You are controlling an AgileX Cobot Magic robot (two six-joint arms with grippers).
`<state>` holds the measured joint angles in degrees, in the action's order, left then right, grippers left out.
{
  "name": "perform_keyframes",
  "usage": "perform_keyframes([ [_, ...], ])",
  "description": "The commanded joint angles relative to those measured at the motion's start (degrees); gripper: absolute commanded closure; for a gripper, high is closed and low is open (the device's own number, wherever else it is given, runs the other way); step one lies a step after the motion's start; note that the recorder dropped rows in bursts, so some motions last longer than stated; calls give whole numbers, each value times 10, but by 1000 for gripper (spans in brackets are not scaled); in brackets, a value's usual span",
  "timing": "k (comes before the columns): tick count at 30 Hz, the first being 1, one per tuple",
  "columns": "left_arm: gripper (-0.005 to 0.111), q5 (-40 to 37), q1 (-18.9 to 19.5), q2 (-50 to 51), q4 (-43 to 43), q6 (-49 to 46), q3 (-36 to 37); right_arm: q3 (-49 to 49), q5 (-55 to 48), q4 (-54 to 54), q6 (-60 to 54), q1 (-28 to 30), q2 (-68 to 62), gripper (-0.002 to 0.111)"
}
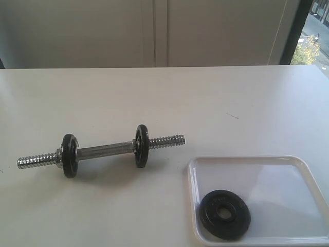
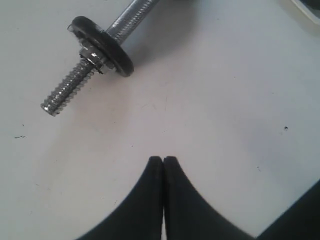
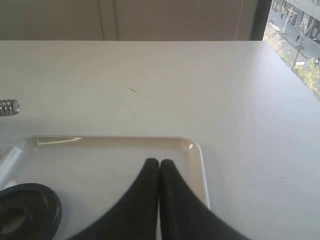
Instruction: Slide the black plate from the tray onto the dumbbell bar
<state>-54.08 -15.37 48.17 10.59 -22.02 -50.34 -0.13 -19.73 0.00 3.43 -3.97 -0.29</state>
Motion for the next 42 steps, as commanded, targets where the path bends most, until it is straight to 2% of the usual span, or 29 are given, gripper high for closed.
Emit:
perform_keyframes([
  [1,107,-29,-15,54,18,-11,-43,1,1,5,3,-3,3,107],
  [10,107,-73,-20,154,54,-69,-139,1,1,5,3,-3,3,107],
  [18,107,-37,-145,275,34,-67,-209,1,1,5,3,-3,3,107],
  [24,107,-23,-183,329,20,-43,-248,1,1,5,3,-3,3,107],
  [28,107,-28,-187,341,22,-69,-251,1,1,5,3,-3,3,107],
  [39,107,4,-187,345,20,-237,-251,1,1,5,3,-3,3,107],
  [41,103,5,-187,345,20,-257,-251,1,1,5,3,-3,3,107],
  [42,97,5,-187,345,20,-269,-251,1,1,5,3,-3,3,107],
])
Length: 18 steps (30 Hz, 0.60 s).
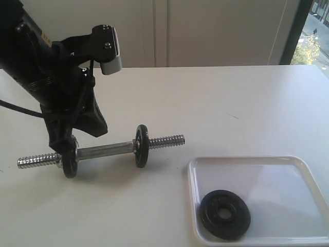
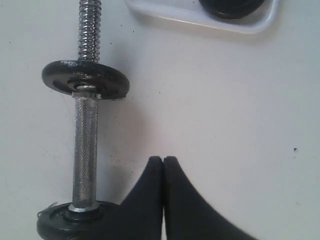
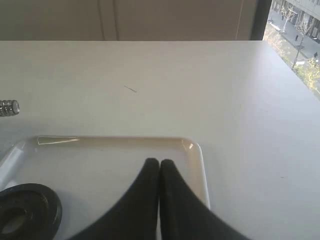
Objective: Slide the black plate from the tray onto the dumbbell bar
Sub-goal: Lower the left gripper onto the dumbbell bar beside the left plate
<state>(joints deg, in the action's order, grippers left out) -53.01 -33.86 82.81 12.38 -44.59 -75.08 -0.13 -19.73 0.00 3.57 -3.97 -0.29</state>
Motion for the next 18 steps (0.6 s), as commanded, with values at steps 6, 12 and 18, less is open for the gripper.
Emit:
perform_keyframes([
  [6,24,18,-2,2,5,-133,-4,1,1,5,2,-3,3,107],
  [12,3,57,-2,21,3,-133,-4,1,1,5,2,-3,3,107],
  [18,11,80,-1,58,-20,-133,-4,1,1,5,2,-3,3,107],
])
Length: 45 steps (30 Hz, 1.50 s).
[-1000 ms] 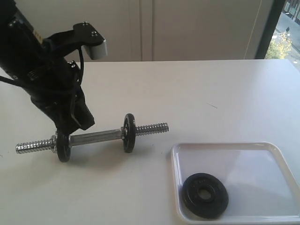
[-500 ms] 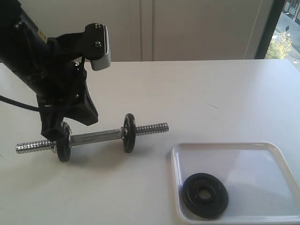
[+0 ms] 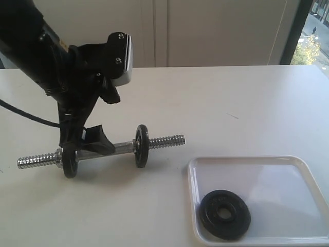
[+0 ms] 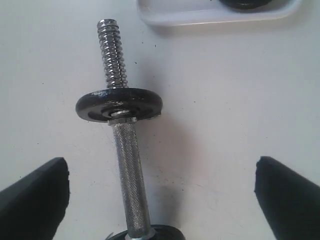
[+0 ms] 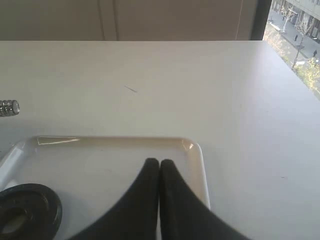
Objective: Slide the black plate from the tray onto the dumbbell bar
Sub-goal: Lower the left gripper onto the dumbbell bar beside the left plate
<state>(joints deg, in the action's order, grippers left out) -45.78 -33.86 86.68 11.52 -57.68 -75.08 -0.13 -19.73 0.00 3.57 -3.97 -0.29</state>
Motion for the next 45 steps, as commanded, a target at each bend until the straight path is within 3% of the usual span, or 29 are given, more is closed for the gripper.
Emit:
perform_keyframes([
  [1,12,13,-1,28,-18,-2,-4,1,1,5,2,-3,3,107],
  [8,17,35,-1,80,-70,-4,-4,1,1,5,2,-3,3,107],
  [19,17,115,0,161,-74,-4,-4,1,1,5,2,-3,3,107],
  [29,17,118,0,196,-76,-4,-4,1,1,5,2,-3,3,107],
  [33,22,118,0,207,-80,0,-4,1,1,5,2,-3,3,107],
  [40,41,156,0,210,-135,124,-4,1,1,5,2,-3,3,107],
  [45,41,145,0,210,-183,157,-4,1,1,5,2,-3,3,107],
])
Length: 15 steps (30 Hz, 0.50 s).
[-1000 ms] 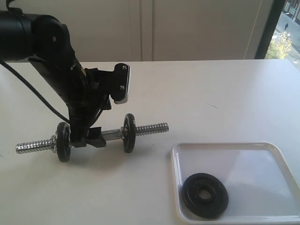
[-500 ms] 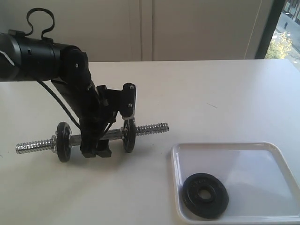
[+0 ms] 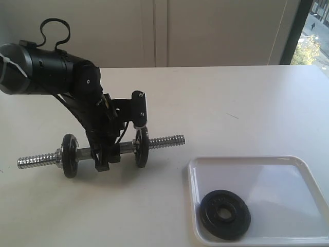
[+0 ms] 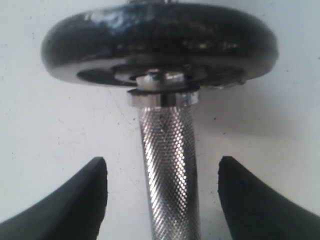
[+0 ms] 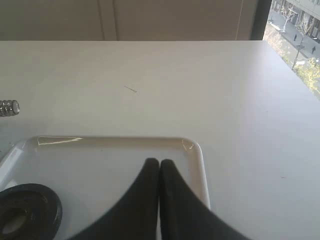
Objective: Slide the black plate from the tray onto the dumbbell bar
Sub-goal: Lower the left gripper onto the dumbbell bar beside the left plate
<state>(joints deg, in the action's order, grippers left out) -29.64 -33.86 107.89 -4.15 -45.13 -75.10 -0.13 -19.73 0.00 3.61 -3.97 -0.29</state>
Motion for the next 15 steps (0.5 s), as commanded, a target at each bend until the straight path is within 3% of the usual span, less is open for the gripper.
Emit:
perform_keyframes([
  [1,41,-21,0,-2,-28,32,-3,1,1,5,1,-3,3,107],
  [15,41,-16,0,20,-27,32,-3,1,1,5,1,-3,3,107],
])
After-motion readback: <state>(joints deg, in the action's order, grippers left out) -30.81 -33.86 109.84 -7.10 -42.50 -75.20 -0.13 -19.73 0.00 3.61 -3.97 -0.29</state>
